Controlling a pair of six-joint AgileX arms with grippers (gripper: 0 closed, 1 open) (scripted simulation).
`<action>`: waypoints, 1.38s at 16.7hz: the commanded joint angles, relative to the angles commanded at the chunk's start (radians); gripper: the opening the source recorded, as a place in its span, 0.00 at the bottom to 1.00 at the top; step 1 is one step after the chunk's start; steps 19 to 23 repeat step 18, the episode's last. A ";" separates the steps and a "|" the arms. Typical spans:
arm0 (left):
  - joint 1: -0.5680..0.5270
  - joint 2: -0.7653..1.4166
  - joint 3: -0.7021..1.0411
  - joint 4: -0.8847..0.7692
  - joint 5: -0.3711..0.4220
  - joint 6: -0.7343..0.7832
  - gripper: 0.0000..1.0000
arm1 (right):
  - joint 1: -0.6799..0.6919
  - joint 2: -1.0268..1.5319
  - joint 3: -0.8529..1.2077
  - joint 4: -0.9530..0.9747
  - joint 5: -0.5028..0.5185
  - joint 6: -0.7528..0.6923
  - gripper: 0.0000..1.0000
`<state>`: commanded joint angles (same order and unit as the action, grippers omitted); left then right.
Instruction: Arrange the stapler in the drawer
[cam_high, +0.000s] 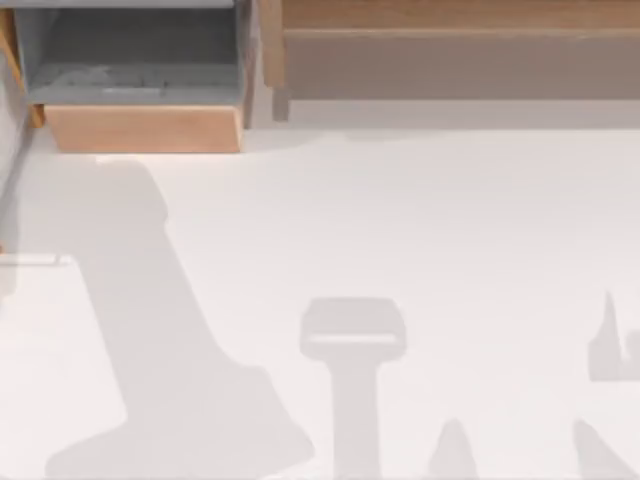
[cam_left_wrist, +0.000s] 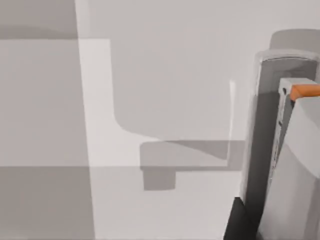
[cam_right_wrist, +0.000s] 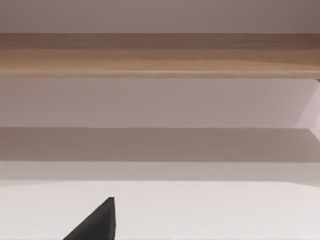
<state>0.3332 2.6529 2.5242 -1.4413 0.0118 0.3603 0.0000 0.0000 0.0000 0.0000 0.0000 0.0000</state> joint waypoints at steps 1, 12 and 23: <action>0.000 0.000 0.000 0.000 0.000 0.000 0.15 | 0.000 0.000 0.000 0.000 0.000 0.000 1.00; 0.000 0.000 0.000 0.000 0.000 0.000 0.98 | 0.000 0.000 0.000 0.000 0.000 0.000 1.00; 0.000 0.000 0.000 0.000 0.000 0.000 1.00 | 0.000 0.000 0.000 0.000 0.000 0.000 1.00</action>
